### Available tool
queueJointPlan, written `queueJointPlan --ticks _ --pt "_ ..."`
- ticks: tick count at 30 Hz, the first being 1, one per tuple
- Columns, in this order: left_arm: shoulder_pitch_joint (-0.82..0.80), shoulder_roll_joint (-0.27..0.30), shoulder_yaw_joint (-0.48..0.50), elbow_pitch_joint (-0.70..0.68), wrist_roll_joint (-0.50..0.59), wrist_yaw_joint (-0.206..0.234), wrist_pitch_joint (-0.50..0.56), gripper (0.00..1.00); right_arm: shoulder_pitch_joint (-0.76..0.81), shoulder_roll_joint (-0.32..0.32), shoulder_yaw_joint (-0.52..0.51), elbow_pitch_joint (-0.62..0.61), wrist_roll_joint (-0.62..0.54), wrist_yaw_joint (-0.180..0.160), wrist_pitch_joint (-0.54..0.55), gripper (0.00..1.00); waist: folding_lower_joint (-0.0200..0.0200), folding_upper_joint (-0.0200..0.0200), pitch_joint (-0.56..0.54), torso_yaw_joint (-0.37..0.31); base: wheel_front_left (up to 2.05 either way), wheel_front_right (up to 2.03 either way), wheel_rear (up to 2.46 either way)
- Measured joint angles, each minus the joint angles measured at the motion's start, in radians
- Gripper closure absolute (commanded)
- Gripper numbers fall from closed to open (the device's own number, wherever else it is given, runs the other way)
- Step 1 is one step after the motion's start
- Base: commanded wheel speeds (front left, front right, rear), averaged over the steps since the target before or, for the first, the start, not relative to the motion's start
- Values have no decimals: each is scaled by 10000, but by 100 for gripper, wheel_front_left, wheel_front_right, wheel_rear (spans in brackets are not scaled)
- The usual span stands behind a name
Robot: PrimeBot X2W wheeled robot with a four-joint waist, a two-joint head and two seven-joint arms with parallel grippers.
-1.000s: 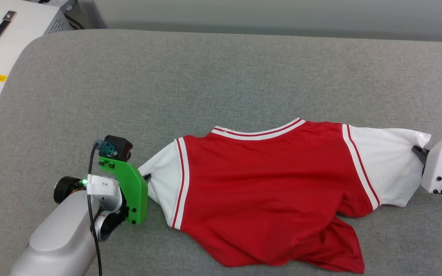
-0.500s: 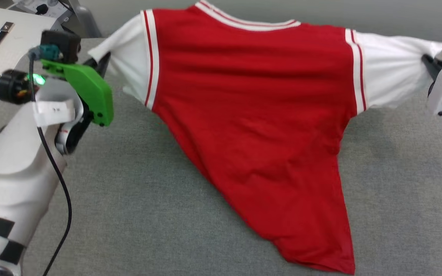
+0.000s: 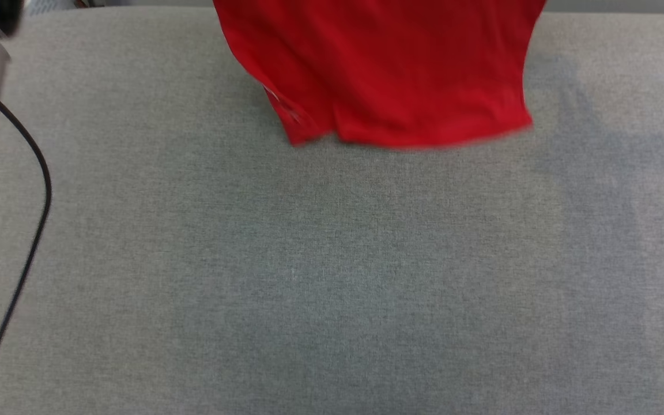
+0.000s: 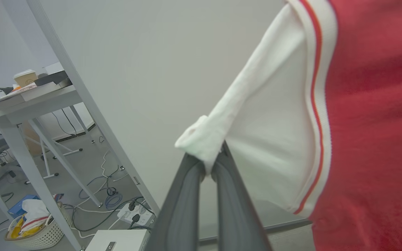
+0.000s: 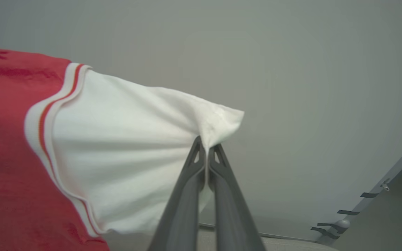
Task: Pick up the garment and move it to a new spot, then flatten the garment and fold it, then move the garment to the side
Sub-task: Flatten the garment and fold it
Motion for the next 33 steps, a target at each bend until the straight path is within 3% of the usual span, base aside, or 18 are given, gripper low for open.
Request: queueJointPlan --ticks 10,16,22,33 --pt "-2184 86 201 1053 102 -100 -825 100 -2991 81 148 1156 -635 10 -1089 100 0 0 1146 -209 0 0 0" --pt "-2423 4 336 1728 -121 -240 -1114 100 -3587 297 713 2150 -579 10 -1528 100 0 0 1845 -315 0 0 0" --pt "-1748 -155 351 2243 -602 -301 -1350 100 -3276 763 1409 2847 100 8 -2125 100 0 0 2252 -428 0 0 0" --pt "1573 -485 414 1559 -2199 -343 -1513 100 7 851 2980 2520 2380 0 -2869 100 0 0 1910 -423 0 0 0"
